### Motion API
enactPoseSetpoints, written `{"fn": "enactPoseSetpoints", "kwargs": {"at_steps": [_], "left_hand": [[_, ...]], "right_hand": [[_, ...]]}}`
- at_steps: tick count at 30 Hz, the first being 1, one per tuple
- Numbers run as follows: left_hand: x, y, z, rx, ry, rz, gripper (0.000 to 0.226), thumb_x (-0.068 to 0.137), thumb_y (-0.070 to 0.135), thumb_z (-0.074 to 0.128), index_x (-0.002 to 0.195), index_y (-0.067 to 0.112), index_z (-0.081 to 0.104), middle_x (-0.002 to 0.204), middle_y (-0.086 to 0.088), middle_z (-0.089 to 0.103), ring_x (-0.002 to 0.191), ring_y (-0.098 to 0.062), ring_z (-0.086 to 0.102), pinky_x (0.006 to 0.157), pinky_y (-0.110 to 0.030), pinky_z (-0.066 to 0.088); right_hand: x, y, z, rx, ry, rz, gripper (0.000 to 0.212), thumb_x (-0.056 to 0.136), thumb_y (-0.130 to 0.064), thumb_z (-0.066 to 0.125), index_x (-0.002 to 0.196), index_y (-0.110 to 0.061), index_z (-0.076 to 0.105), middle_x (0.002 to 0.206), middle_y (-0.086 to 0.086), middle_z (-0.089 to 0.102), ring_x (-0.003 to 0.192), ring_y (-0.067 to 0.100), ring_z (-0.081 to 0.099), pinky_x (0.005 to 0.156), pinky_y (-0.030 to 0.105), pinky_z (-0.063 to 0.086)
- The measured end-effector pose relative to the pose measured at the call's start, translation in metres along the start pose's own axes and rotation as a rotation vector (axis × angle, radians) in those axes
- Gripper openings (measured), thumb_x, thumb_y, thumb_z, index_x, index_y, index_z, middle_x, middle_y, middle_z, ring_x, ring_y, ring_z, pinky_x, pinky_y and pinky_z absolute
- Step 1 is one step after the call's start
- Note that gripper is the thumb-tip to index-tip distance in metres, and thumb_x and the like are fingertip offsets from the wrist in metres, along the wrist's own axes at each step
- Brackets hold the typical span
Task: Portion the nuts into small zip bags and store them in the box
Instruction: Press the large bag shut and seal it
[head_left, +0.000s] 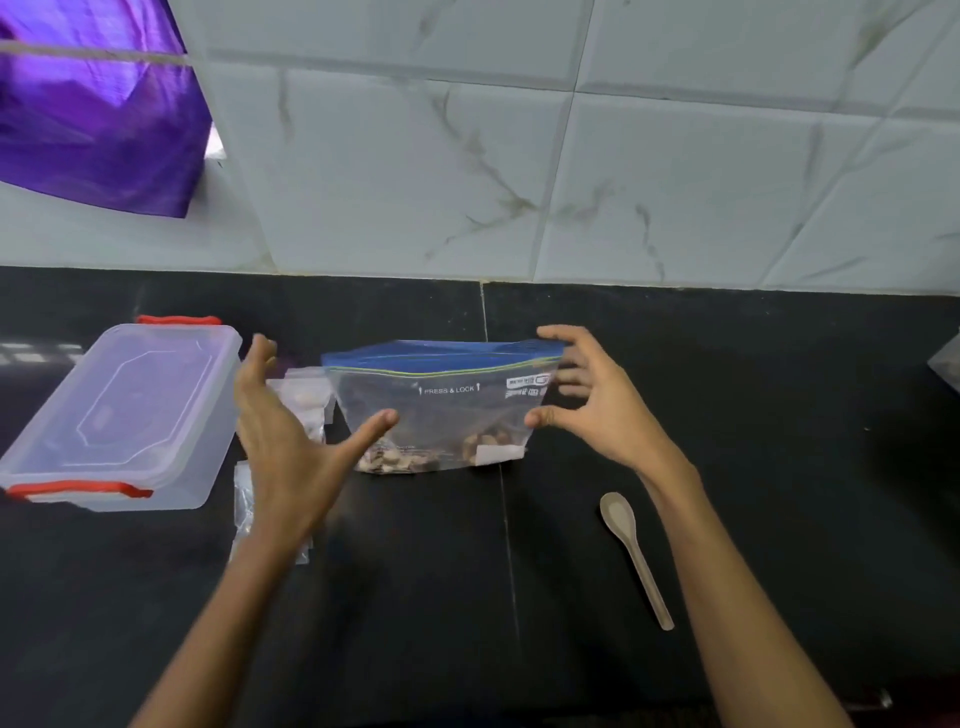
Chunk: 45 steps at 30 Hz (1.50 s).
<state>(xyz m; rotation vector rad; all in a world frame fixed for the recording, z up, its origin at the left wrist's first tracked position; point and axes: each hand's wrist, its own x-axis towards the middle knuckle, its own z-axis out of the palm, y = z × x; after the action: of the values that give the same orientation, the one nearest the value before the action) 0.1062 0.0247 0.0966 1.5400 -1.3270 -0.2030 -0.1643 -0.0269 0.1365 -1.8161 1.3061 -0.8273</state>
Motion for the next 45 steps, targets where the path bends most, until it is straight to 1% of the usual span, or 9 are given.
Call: {"fn": "enactPoseSetpoints", "kwargs": {"at_steps": [3,6,9,13,17,26,34,41,45], "left_hand": [[0.017,-0.014,-0.002,-0.238,-0.348,-0.212,0.063,0.073,0.021,0.077,0.129,0.014,0.05,0.122,0.008,0.058,0.113,-0.007,0.052,0.098,-0.014,0.038],[0.023,-0.004,0.007,-0.421,-0.284,-0.189,0.006,0.088,0.008,0.061,0.089,0.01,0.066,0.078,0.017,0.073,0.078,0.002,0.066,0.077,-0.017,0.05],[0.027,0.013,0.008,-0.551,-0.195,-0.123,0.015,0.091,0.014,0.053,0.084,0.01,0.066,0.074,0.017,0.071,0.072,0.004,0.064,0.07,-0.011,0.049],[0.025,0.014,0.017,-0.557,-0.172,-0.099,0.027,0.096,0.014,0.05,0.097,-0.006,0.068,0.094,-0.008,0.072,0.089,-0.013,0.065,0.081,-0.025,0.052],[0.022,0.013,0.02,-0.609,-0.142,-0.142,0.018,0.092,0.018,0.055,0.096,0.007,0.069,0.083,0.012,0.073,0.08,0.0,0.065,0.072,-0.015,0.052],[0.018,0.007,0.026,-0.648,-0.048,-0.181,0.019,0.093,0.017,0.055,0.078,0.024,0.066,0.071,0.016,0.068,0.069,0.001,0.06,0.067,-0.012,0.049],[0.013,0.015,0.028,-0.698,-0.176,-0.231,0.01,0.094,0.007,0.054,0.089,0.011,0.062,0.081,-0.003,0.067,0.066,-0.01,0.069,0.065,-0.019,0.055],[0.008,0.013,0.032,-0.72,-0.228,-0.342,0.008,0.089,0.005,0.061,0.086,0.012,0.064,0.067,0.011,0.066,0.063,0.001,0.061,0.057,-0.015,0.051],[0.009,0.017,0.033,-0.711,-0.235,-0.327,0.008,0.088,0.003,0.061,0.086,0.01,0.066,0.065,0.011,0.068,0.063,0.001,0.063,0.057,-0.013,0.05]], "right_hand": [[0.001,0.007,0.01,0.178,0.11,-0.008,0.038,0.076,-0.012,0.076,0.106,-0.03,0.06,0.09,-0.007,0.072,0.089,0.005,0.068,0.08,0.024,0.051],[-0.001,-0.007,0.012,0.233,0.228,-0.114,0.016,0.082,-0.01,0.07,0.085,-0.026,0.067,0.076,-0.01,0.072,0.075,0.007,0.067,0.071,0.027,0.052],[-0.003,-0.025,0.009,0.344,0.396,-0.226,0.011,0.084,-0.013,0.068,0.081,-0.023,0.065,0.071,-0.008,0.069,0.07,0.009,0.061,0.067,0.026,0.05],[-0.008,-0.029,0.015,0.297,0.44,-0.201,0.011,0.084,-0.012,0.068,0.08,-0.022,0.066,0.073,-0.006,0.069,0.071,0.009,0.063,0.066,0.028,0.051],[-0.016,-0.034,0.015,0.327,0.533,-0.236,0.009,0.084,-0.015,0.068,0.083,-0.023,0.066,0.076,-0.007,0.069,0.072,0.01,0.064,0.066,0.029,0.053],[-0.015,-0.047,0.029,0.278,0.71,-0.4,0.019,0.087,-0.01,0.066,0.085,-0.029,0.062,0.078,0.001,0.063,0.072,0.011,0.059,0.065,0.026,0.047],[-0.013,-0.015,0.034,0.405,0.691,-0.083,0.013,0.094,-0.016,0.057,0.084,-0.022,0.062,0.071,-0.012,0.063,0.069,0.004,0.057,0.063,0.027,0.052],[-0.018,0.014,0.036,0.511,0.631,0.149,0.007,0.091,-0.023,0.06,0.09,-0.016,0.061,0.085,0.001,0.063,0.081,0.015,0.059,0.075,0.036,0.048],[-0.017,0.003,0.041,0.035,0.86,-0.064,0.042,0.083,-0.036,0.063,0.121,-0.021,0.054,0.119,-0.008,0.051,0.111,0.009,0.051,0.096,0.024,0.041]]}}
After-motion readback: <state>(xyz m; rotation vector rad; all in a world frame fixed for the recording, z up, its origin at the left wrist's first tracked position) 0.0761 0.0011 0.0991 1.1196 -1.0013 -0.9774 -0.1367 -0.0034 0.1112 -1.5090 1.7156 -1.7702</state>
